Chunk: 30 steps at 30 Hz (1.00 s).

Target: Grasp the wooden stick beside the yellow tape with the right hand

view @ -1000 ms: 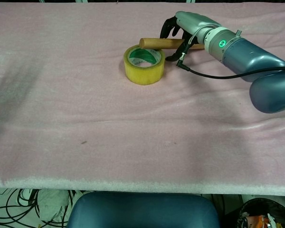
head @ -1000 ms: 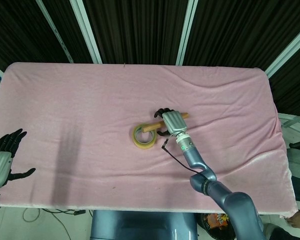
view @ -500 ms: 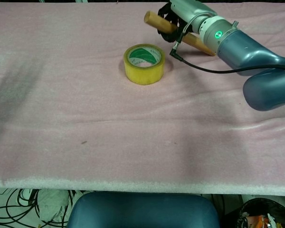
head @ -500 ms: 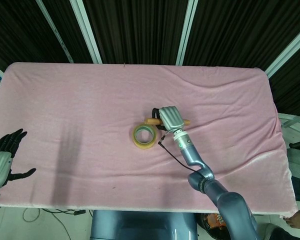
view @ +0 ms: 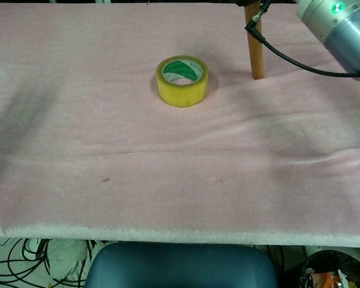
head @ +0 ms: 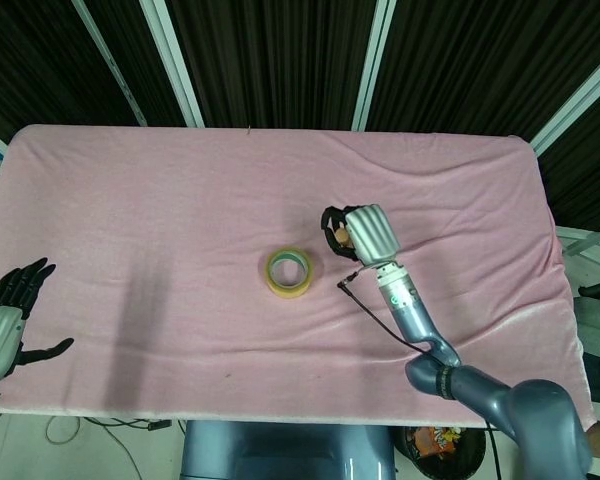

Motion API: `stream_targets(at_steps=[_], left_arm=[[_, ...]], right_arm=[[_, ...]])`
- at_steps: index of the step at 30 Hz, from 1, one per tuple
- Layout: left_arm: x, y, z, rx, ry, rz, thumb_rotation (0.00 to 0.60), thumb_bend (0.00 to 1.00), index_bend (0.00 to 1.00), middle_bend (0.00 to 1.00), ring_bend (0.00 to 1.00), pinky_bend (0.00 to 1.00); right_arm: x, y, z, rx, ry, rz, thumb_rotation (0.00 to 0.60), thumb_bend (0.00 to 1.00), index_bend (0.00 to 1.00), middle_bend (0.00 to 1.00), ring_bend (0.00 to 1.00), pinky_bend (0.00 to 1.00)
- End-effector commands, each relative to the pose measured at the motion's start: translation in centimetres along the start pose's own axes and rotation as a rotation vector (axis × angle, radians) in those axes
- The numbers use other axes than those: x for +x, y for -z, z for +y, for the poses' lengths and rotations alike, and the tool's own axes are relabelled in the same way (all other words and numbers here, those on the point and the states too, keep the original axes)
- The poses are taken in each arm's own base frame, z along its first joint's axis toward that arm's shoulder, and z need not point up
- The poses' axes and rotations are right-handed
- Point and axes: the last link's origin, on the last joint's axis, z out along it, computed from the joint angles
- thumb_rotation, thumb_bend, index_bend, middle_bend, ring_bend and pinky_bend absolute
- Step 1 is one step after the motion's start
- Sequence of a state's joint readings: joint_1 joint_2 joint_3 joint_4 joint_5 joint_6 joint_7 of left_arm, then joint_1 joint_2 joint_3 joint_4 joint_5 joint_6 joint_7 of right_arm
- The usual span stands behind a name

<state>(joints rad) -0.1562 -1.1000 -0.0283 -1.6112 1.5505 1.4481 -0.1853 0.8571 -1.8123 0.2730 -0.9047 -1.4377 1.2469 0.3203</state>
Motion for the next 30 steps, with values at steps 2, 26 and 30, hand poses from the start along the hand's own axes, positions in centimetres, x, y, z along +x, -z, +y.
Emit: stream_targets(at_steps=[2, 26, 30], left_arm=[[0.0, 0.2, 0.1, -0.008, -0.005, 0.006, 0.6, 0.0, 0.0, 0.0, 0.0, 0.0], [0.0, 0.4, 0.3, -0.028, -0.005, 0.033, 0.6, 0.0, 0.0, 0.0, 0.0, 0.0], [0.0, 0.5, 0.3, -0.024, -0.008, 0.035, 0.6, 0.0, 0.0, 0.0, 0.0, 0.0]], right_arm=[[5.0, 6.4, 1.0, -0.057, 0.053, 0.003, 0.6, 1.0, 0.77, 0.83, 0.9, 0.94], [11.0, 10.1, -2.0, -0.051, 0.013, 0.105, 0.6, 1.0, 0.77, 0.86, 0.94, 0.97], [11.2, 10.4, -2.5, -0.044, 0.0, 0.106, 0.6, 1.0, 0.77, 0.86, 0.94, 0.97]])
